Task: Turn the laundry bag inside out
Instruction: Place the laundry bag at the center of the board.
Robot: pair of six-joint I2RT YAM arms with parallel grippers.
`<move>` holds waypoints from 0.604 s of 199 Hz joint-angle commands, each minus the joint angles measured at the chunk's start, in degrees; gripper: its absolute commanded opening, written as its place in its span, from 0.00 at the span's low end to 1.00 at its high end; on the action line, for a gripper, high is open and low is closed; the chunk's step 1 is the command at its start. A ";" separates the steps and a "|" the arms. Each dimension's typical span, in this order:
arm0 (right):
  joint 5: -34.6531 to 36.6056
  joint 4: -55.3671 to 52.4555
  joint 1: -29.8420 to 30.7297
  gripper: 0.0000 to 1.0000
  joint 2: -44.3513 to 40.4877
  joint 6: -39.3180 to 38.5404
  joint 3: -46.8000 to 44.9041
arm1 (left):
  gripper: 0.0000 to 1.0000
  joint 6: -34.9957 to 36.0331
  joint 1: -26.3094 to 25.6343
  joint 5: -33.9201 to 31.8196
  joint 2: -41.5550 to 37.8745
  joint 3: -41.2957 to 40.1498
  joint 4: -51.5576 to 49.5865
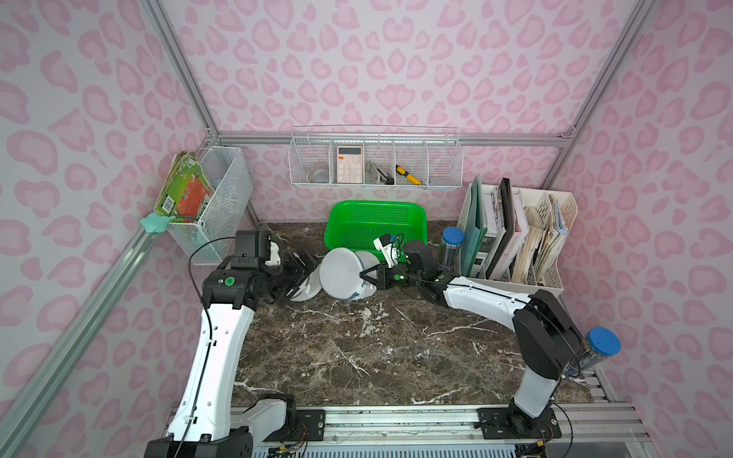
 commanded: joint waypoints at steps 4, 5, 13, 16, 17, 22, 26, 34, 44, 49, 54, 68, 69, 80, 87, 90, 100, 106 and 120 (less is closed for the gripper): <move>-5.01 14.60 -0.46 0.00 4.46 11.96 1.09 | 0.99 2.00 0.46 -0.89 -0.79 -0.11 -2.10; -5.17 15.16 -0.49 0.00 4.66 12.43 1.05 | 0.99 1.97 0.49 -0.88 -0.81 -0.13 -2.11; -5.65 18.86 -0.80 0.00 6.25 15.52 0.84 | 0.99 1.88 0.45 -0.74 -1.07 -0.45 -2.30; -5.79 20.17 -0.91 0.00 6.82 16.49 0.70 | 0.99 1.84 0.49 -0.64 -1.21 -0.68 -2.30; -5.82 20.58 -1.02 0.00 6.94 16.90 0.63 | 0.99 1.84 0.50 -0.62 -1.24 -0.76 -2.30; -5.85 22.41 -1.24 0.00 7.75 18.49 0.23 | 0.99 1.75 0.50 -0.33 -1.47 -0.99 -2.22; -5.79 23.67 -1.52 0.00 8.23 19.64 -0.19 | 0.99 1.75 0.57 -0.11 -1.65 -1.35 -2.07; -5.39 26.42 -2.11 0.00 8.92 21.77 -1.38 | 0.99 1.61 0.59 0.24 -1.93 -1.82 -1.88; -5.01 28.66 -2.73 0.00 9.41 23.22 -2.85 | 0.99 1.50 0.55 0.56 -2.19 -2.29 -1.73; -4.77 28.70 -3.06 0.00 9.43 23.15 -3.28 | 0.99 1.49 0.56 0.73 -2.30 -2.53 -1.48; -4.43 28.17 -3.30 0.00 9.36 22.62 -3.69 | 0.99 1.49 0.54 0.92 -2.39 -2.76 -1.35; -3.30 24.69 -3.91 0.09 8.56 19.97 -4.33 | 0.99 1.65 0.54 1.24 -2.40 -3.19 -0.90; -3.22 24.38 -3.97 0.11 8.51 19.65 -4.34 | 0.99 1.70 0.48 1.19 -2.41 -3.20 -0.90; -1.27 20.06 -4.43 0.31 7.47 17.14 -4.72 | 0.99 1.75 0.58 0.78 -2.32 -3.30 -1.07; 0.27 17.17 -4.76 0.44 6.58 15.72 -5.00 | 0.99 1.84 0.56 0.50 -2.26 -3.40 -1.15; 0.82 15.87 -4.86 0.48 6.27 15.15 -5.12 | 0.99 1.92 0.60 0.45 -2.32 -3.46 -1.19; 2.30 13.11 -5.32 0.86 5.08 13.42 -5.79 | 0.99 2.09 0.60 0.32 -2.23 -3.79 -1.15; 2.98 12.14 -5.58 1.00 4.35 12.70 -6.35 | 0.99 2.22 0.55 0.27 -2.19 -3.95 -1.09; 4.21 10.37 -6.02 1.00 2.68 11.35 -8.04 | 0.99 2.36 0.56 0.05 -2.21 -4.43 -0.87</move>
